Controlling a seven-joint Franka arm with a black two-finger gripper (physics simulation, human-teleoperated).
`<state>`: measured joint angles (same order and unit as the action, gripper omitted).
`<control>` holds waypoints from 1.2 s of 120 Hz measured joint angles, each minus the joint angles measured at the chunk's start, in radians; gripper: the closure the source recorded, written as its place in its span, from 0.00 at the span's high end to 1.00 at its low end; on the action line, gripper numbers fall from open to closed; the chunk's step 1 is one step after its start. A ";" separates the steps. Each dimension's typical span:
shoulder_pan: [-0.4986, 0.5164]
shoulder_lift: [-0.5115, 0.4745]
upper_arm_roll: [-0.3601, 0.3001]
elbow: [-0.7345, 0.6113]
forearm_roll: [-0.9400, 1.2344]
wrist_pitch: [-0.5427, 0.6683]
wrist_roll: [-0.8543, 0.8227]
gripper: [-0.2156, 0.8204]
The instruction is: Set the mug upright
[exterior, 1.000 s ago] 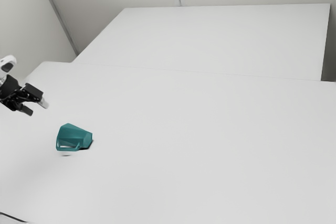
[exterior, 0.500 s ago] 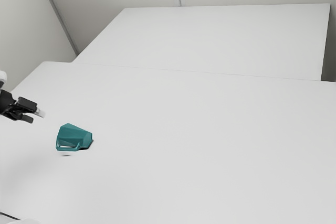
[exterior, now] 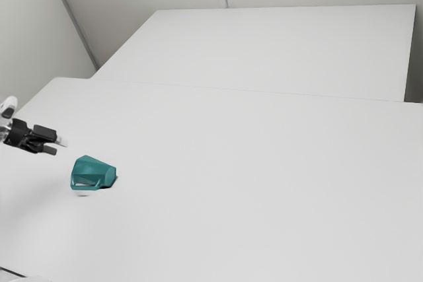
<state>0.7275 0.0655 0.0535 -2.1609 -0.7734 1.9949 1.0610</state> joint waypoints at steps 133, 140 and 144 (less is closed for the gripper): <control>-0.006 0.161 0.043 -0.002 -0.206 -0.149 0.137 0.79; -0.014 0.164 0.041 -0.002 -0.208 -0.149 0.138 0.79; -0.020 0.164 0.041 -0.002 -0.209 -0.149 0.138 0.79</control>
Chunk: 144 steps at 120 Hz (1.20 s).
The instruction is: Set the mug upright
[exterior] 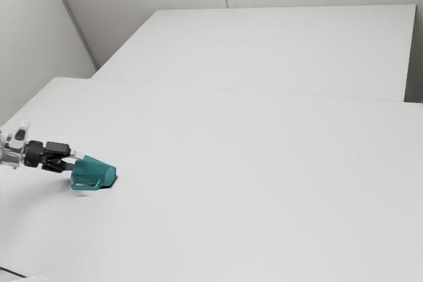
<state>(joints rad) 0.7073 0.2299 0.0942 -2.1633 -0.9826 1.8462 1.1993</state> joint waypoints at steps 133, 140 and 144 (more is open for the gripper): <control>-0.047 -0.011 -0.027 -0.003 -0.016 0.004 0.007 0.10; -0.064 -0.028 -0.029 -0.002 -0.016 0.004 0.007 0.09; -0.074 -0.038 -0.029 -0.002 -0.016 0.005 0.007 0.09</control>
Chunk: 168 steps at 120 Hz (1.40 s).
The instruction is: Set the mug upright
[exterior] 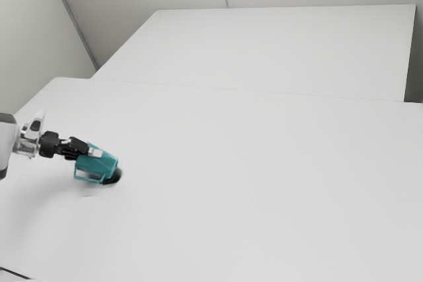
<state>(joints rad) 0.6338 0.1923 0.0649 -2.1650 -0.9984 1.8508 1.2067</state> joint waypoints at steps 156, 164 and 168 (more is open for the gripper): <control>-0.465 -0.308 -0.064 -0.028 0.854 0.286 -0.530 0.05; -0.466 -0.327 -0.086 -0.046 0.883 0.289 -0.576 0.05; -0.468 -0.336 -0.095 -0.057 0.893 0.291 -0.598 0.05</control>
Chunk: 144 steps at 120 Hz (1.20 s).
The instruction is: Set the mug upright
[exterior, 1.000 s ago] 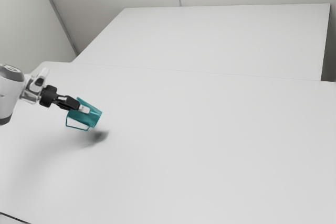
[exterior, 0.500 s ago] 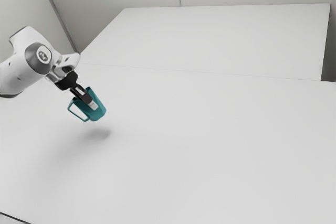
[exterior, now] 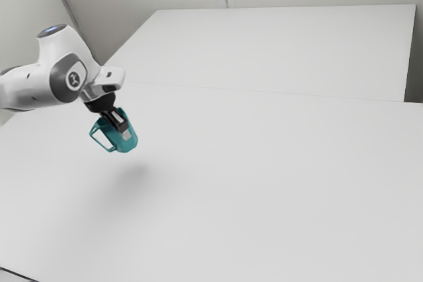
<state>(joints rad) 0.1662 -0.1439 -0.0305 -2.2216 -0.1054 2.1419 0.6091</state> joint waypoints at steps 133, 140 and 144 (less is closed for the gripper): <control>-0.005 0.028 -0.154 -0.202 0.207 0.147 -0.587 0.04; -0.010 0.039 -0.154 -0.202 0.210 0.154 -0.604 0.04; -0.013 0.044 -0.154 -0.202 0.212 0.158 -0.614 0.04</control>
<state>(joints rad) 0.1530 -0.1001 -0.1840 -2.4241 0.1067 2.3001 -0.0045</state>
